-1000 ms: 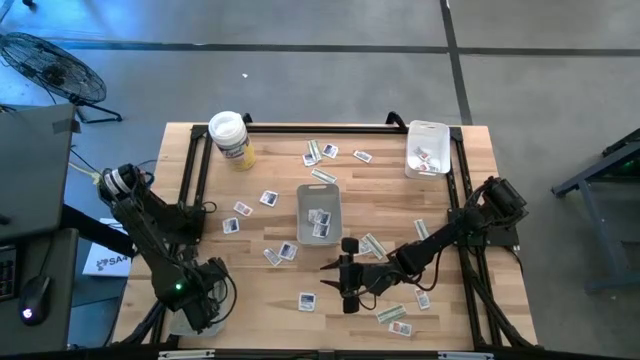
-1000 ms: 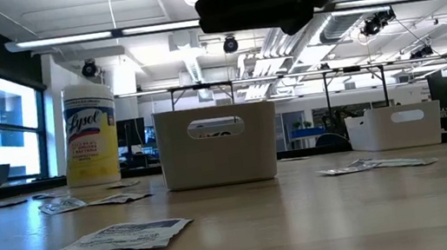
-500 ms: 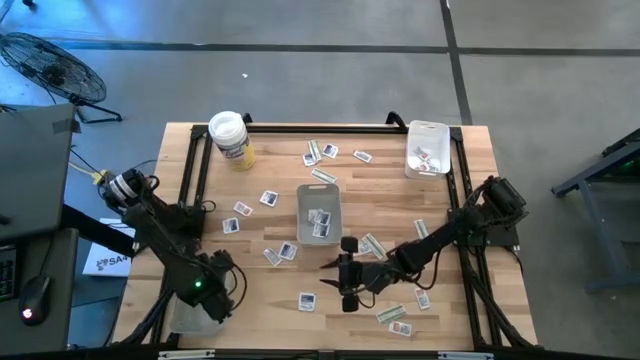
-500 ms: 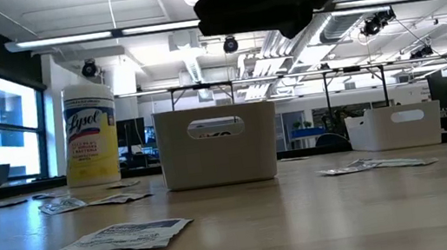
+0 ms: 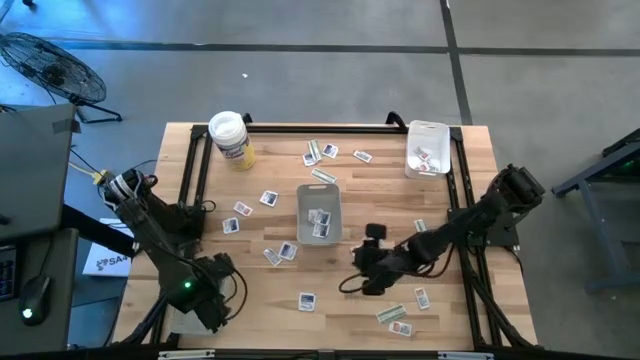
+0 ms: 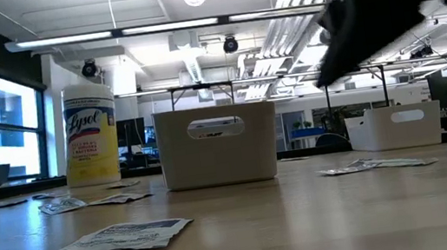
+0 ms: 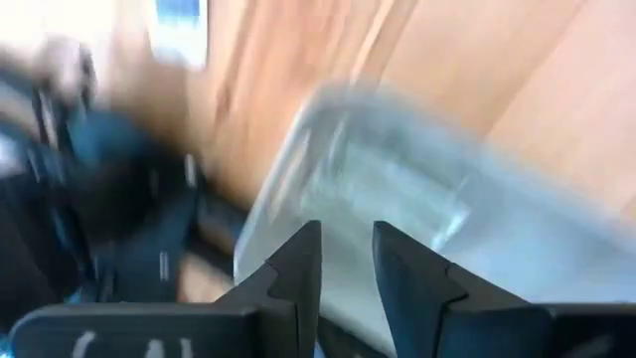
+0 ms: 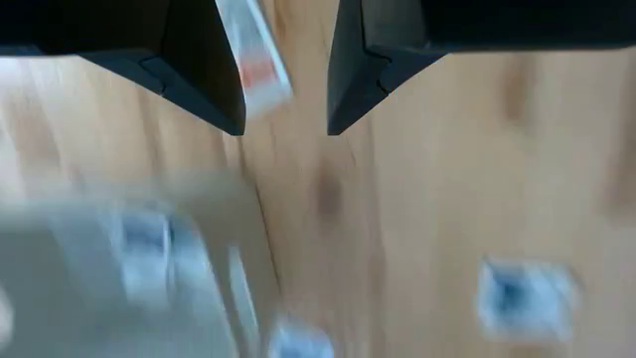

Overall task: Pick & Place First Aid Supplies
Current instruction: Put the green pad into the bottom gray bin

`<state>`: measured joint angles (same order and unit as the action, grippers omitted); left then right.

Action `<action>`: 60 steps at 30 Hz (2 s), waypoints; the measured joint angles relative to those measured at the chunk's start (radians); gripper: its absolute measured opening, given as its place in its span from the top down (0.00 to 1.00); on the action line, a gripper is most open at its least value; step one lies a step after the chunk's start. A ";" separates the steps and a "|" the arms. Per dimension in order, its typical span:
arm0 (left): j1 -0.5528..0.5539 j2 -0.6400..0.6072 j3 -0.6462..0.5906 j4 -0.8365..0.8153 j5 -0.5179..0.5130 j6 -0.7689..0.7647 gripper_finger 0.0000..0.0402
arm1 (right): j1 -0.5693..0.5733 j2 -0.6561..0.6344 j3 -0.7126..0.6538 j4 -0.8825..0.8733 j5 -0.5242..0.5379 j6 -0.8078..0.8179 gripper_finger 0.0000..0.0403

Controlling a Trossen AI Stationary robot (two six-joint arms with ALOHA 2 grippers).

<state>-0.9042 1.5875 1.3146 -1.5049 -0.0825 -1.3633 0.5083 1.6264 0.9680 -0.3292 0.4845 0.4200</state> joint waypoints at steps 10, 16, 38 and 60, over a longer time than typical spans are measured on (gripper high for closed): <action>0.028 0.000 0.047 0.116 -0.521 0.222 0.78 | 0.003 0.011 -0.001 -0.372 -0.203 0.122 0.66; 0.074 0.000 0.047 0.119 -0.540 0.234 0.78 | 0.002 0.018 0.000 -0.342 -0.226 -0.014 0.66; 0.086 0.000 0.046 0.163 -0.527 0.234 0.78 | -0.117 0.016 -0.152 -0.189 -0.380 -0.168 0.66; 0.086 0.000 0.046 0.206 -0.552 0.260 0.78 | -0.107 0.018 -0.173 -0.100 -0.376 -0.182 0.96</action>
<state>-0.8180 1.5875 1.3605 -1.2992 -0.6346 -1.1034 0.4010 1.6444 0.7952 -0.4295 0.1080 0.2384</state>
